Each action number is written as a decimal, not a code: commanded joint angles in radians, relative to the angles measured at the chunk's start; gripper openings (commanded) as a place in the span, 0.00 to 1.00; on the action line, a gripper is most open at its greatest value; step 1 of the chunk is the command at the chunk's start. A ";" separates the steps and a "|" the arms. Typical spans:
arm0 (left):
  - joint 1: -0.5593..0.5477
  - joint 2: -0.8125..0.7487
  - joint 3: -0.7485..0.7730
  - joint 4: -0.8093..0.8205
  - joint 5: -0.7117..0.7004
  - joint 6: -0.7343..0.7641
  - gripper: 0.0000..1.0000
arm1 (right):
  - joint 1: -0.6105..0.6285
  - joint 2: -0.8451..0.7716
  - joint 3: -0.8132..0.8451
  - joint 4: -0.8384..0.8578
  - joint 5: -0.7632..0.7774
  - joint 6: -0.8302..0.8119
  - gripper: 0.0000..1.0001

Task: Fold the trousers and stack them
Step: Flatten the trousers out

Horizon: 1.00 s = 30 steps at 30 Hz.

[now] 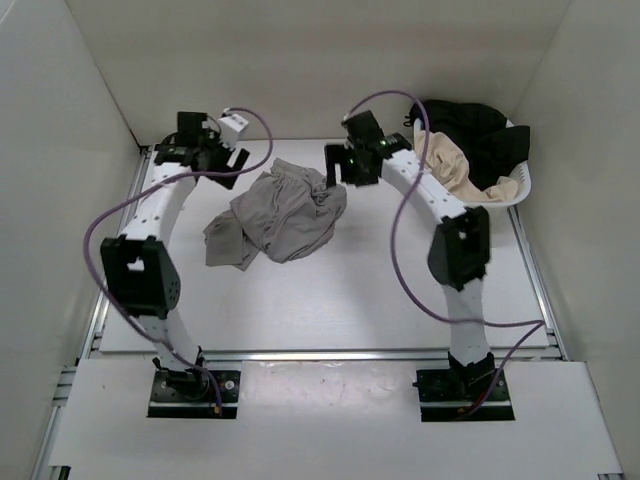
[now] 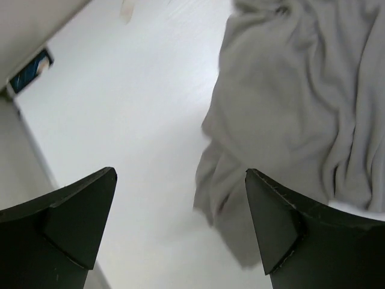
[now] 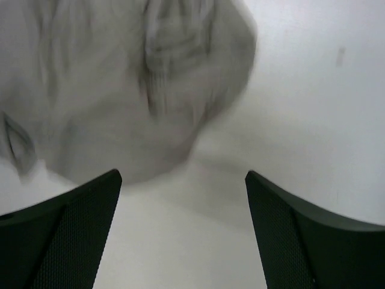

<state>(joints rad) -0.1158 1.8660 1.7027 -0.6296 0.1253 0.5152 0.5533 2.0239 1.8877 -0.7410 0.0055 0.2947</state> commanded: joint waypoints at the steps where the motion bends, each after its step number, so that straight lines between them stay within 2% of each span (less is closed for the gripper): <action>1: 0.038 -0.122 -0.125 -0.123 -0.044 -0.014 1.00 | -0.024 0.343 0.412 -0.070 -0.030 0.075 0.89; 2: 0.038 -0.157 -0.220 -0.140 -0.032 -0.014 1.00 | -0.033 0.413 0.535 -0.143 -0.039 0.075 0.89; 3: 0.038 -0.175 -0.273 -0.150 -0.017 -0.014 1.00 | -0.033 0.461 0.616 -0.144 -0.039 0.087 0.89; 4: 0.038 -0.191 -0.326 -0.150 0.012 -0.029 1.00 | -0.044 0.484 0.602 -0.127 -0.039 0.099 0.89; 5: 0.028 -0.202 -0.419 -0.150 0.028 -0.038 1.00 | -0.044 0.474 0.528 -0.091 -0.039 0.115 0.89; 7: 0.010 -0.214 -0.504 -0.113 0.049 -0.049 1.00 | -0.068 0.441 0.310 0.026 -0.023 0.167 0.89; 8: -0.008 -0.214 -0.576 -0.095 0.050 -0.049 1.00 | -0.069 0.441 0.292 0.038 0.000 0.167 0.90; 12: -0.033 -0.214 -0.664 0.016 0.028 -0.086 1.00 | -0.069 0.554 0.451 -0.090 0.013 0.141 0.91; 14: -0.042 -0.174 -0.664 0.051 0.028 -0.086 1.00 | -0.069 0.555 0.435 -0.077 0.004 0.141 0.90; 15: -0.042 -0.157 -0.664 0.074 0.019 -0.086 1.00 | -0.069 0.524 0.406 -0.060 -0.010 0.141 0.77; 17: -0.042 -0.114 -0.664 0.103 0.019 -0.086 1.00 | -0.069 0.497 0.314 -0.003 -0.019 0.153 0.59; 18: -0.042 -0.104 -0.673 0.117 0.010 -0.086 1.00 | -0.069 0.475 0.292 0.014 -0.042 0.153 0.37; 20: -0.042 -0.074 -0.664 0.130 0.010 -0.086 0.84 | -0.069 0.463 0.278 0.038 -0.052 0.153 0.15; 21: -0.042 -0.065 -0.664 0.130 0.010 -0.095 0.73 | -0.069 0.463 0.278 0.038 -0.052 0.153 0.00; 22: -0.033 -0.065 -0.643 0.130 0.019 -0.107 0.62 | -0.069 0.447 0.287 0.038 -0.035 0.153 0.00; 23: -0.018 -0.050 -0.632 0.130 0.019 -0.107 0.38 | -0.069 0.437 0.287 0.038 -0.024 0.153 0.00; 24: -0.009 -0.038 -0.620 0.130 0.019 -0.107 0.20 | -0.078 0.402 0.287 0.038 -0.024 0.153 0.00; 25: 0.016 -0.037 -0.594 0.130 -0.001 -0.107 0.14 | -0.078 0.380 0.297 0.038 -0.024 0.153 0.00; 28: 0.076 -0.063 -0.548 0.130 -0.050 -0.083 0.14 | -0.078 0.242 0.297 -0.026 -0.042 0.127 0.00; 30: 0.177 -0.117 -0.464 0.096 -0.050 -0.054 0.14 | -0.078 0.080 0.254 -0.073 -0.042 0.107 0.00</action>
<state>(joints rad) -0.0513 1.8164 1.1423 -0.5323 0.1184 0.4297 0.4789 2.3791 2.1410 -0.7494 -0.0261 0.4362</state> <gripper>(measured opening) 0.164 0.073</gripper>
